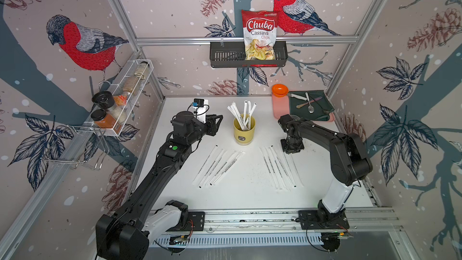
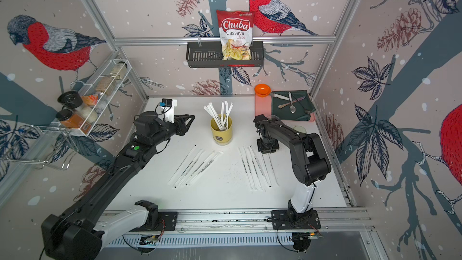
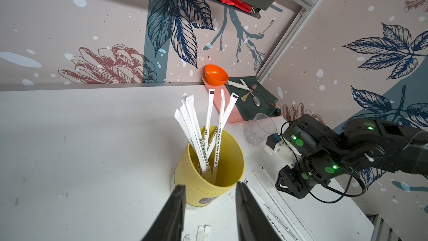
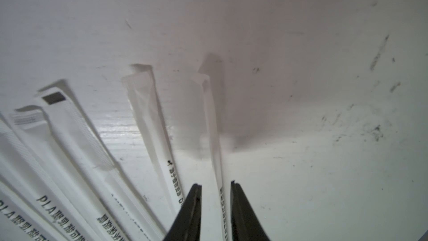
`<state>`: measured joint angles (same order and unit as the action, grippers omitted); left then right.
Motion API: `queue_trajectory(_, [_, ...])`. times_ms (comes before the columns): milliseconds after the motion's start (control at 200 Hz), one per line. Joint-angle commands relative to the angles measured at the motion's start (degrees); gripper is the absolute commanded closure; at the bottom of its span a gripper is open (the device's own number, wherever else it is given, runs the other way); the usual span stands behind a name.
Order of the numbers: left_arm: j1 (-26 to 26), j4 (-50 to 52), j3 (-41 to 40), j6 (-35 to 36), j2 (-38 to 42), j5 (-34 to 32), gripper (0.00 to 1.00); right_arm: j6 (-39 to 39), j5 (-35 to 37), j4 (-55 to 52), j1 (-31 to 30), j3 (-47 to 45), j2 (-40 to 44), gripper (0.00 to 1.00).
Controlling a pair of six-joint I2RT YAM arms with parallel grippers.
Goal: Take the straws out of the storage container
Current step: Place the straw at the center of the board, then pick up the straw from the container.
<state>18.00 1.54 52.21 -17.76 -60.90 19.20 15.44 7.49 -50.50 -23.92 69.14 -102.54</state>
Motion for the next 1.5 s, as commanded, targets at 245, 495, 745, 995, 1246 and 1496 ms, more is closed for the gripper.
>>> queue_trajectory(245, [0.0, -6.0, -1.2, -2.7, -2.5, 0.4, 0.61, 3.2, 0.6, 3.6, -0.4, 5.7, 16.4, 0.74])
queue_trajectory(495, [5.8, -9.1, 2.0, -5.0, -11.9, -2.8, 0.63, 3.2, -2.9, 17.6, -0.3, 0.4, 30.1, 0.74])
queue_trajectory(745, [6.0, -5.9, 10.1, -6.2, -20.8, -9.2, 0.67, 2.5, -4.1, 18.5, -0.3, -2.8, 30.5, 0.74])
queue_trajectory(995, [6.0, -2.3, 15.0, -5.6, -27.0, -11.0, 0.73, 1.8, -4.6, 19.3, -0.1, -4.0, 32.0, 0.75])
queue_trajectory(1246, [5.8, -2.0, 15.9, -4.3, -29.2, -13.0, 0.71, 1.2, -4.4, 19.6, 0.2, -4.5, 32.0, 0.75])
queue_trajectory(1496, [5.3, -1.8, 18.9, -3.7, -32.4, -12.4, 0.71, 1.1, -5.1, 19.8, 0.3, -4.5, 31.2, 0.75])
